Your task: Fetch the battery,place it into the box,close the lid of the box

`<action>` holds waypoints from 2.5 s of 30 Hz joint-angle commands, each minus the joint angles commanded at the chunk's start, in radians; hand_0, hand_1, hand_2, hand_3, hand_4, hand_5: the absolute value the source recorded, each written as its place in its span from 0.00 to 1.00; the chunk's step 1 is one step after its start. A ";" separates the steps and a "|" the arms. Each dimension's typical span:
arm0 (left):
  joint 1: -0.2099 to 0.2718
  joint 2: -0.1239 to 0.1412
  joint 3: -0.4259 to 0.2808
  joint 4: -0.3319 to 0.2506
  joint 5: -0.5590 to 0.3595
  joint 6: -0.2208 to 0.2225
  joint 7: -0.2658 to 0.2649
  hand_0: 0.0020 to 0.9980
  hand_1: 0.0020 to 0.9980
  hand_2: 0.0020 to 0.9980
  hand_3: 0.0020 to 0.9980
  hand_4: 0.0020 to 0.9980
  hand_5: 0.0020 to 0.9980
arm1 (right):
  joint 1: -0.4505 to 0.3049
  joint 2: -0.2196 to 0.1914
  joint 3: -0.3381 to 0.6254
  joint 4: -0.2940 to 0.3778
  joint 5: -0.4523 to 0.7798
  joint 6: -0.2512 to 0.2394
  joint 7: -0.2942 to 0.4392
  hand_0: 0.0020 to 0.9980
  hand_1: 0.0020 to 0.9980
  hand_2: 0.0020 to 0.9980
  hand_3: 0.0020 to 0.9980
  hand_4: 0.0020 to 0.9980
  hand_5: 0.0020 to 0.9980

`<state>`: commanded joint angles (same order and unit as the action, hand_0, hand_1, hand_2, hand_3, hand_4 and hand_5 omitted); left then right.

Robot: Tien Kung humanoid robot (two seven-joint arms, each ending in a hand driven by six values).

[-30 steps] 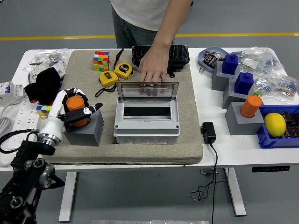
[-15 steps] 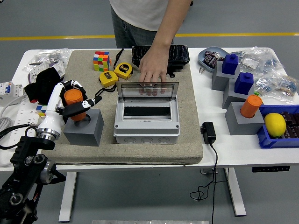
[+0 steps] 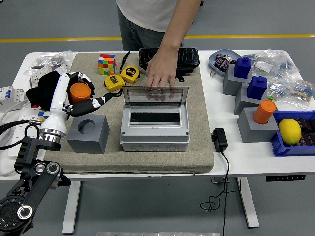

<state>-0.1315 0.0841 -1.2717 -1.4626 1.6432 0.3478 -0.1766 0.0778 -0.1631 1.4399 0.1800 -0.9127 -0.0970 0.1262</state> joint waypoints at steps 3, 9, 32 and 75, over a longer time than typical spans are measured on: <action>-0.006 0.018 0.038 -0.019 0.061 0.033 0.014 0.01 0.00 0.04 0.05 1.00 0.01 | -0.001 -0.002 0.001 0.000 -0.003 0.000 -0.001 0.92 0.89 0.83 0.85 1.00 1.00; -0.027 0.050 0.133 -0.060 0.266 0.079 0.070 0.02 0.00 0.02 0.04 1.00 0.07 | -0.002 -0.004 0.000 0.000 -0.005 0.000 -0.001 0.92 0.89 0.83 0.85 1.00 1.00; -0.149 0.036 0.388 0.012 0.236 0.121 0.045 0.02 0.00 0.01 0.02 1.00 0.12 | 0.008 -0.009 0.006 0.000 -0.014 -0.001 -0.001 0.92 0.89 0.83 0.85 1.00 1.00; -0.378 -0.051 0.579 0.400 0.008 0.194 -0.081 0.02 0.00 0.01 0.01 1.00 0.21 | 0.016 -0.011 0.004 0.000 -0.032 -0.002 -0.007 0.92 0.89 0.83 0.84 1.00 1.00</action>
<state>-0.5099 0.0332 -0.6932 -1.0624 1.6513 0.5416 -0.2572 0.0936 -0.1737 1.4442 0.1800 -0.9445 -0.0995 0.1190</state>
